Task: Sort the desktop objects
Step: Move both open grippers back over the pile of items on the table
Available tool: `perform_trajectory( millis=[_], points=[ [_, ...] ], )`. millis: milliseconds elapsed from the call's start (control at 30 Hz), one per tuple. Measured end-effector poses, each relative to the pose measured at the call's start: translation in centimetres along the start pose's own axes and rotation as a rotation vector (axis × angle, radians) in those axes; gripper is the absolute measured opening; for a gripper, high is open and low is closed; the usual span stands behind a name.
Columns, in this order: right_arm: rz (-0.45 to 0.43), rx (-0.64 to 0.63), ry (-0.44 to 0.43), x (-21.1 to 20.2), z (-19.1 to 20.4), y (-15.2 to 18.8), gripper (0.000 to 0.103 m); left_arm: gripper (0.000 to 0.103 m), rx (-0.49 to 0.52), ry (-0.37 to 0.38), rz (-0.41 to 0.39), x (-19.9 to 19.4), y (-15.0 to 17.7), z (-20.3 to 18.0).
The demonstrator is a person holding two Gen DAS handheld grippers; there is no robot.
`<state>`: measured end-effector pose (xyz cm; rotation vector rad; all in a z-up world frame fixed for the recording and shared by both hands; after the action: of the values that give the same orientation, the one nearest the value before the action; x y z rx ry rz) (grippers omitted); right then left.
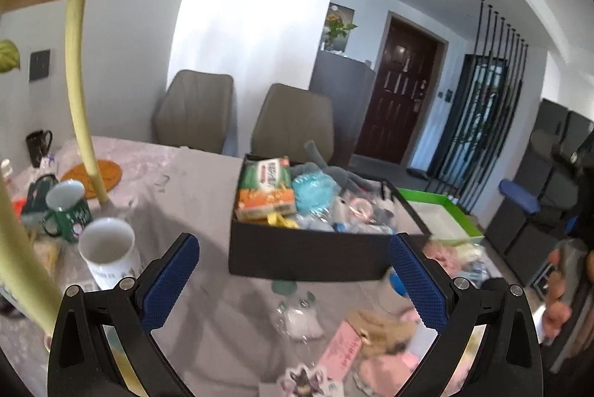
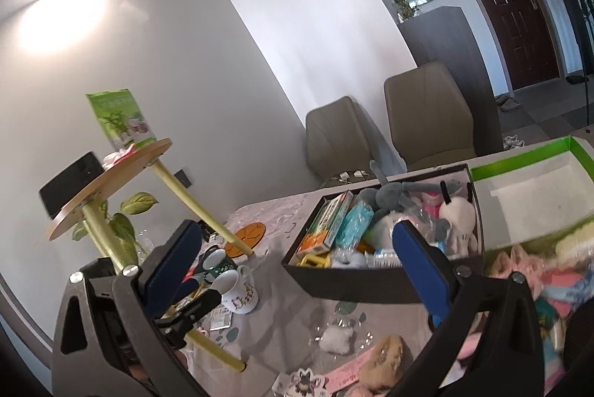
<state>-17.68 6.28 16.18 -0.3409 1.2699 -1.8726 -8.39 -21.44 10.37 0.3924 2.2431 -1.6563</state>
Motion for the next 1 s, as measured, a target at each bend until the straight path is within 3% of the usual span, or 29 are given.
perform_trajectory(
  millis=[167,400,1000],
  points=[
    [-0.009,0.035,0.009,-1.8,-0.7,1.6,0.103,0.102,-0.004,0.042,-0.005,-2.0,1.3,-0.3],
    [-0.018,-0.020,0.013,-4.7,-0.1,3.0,0.103,0.102,-0.031,0.067,0.002,-3.9,3.2,-0.5],
    [0.048,-0.014,0.013,-9.4,-3.1,6.7,0.103,0.102,-0.007,0.095,0.103,-4.1,7.7,-3.5]
  ],
)
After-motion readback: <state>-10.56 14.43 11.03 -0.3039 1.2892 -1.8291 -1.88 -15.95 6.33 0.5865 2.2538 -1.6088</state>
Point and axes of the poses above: each gripper's, at about its wrist camera, not at the fingertips, and x roughly the way its jaws point, z to its left, y to its underside, the point moved 1 cm from there along x, roughly the way its jaws point, and after that the axes turned 2 degrees about -x, right-handed, at the moved point
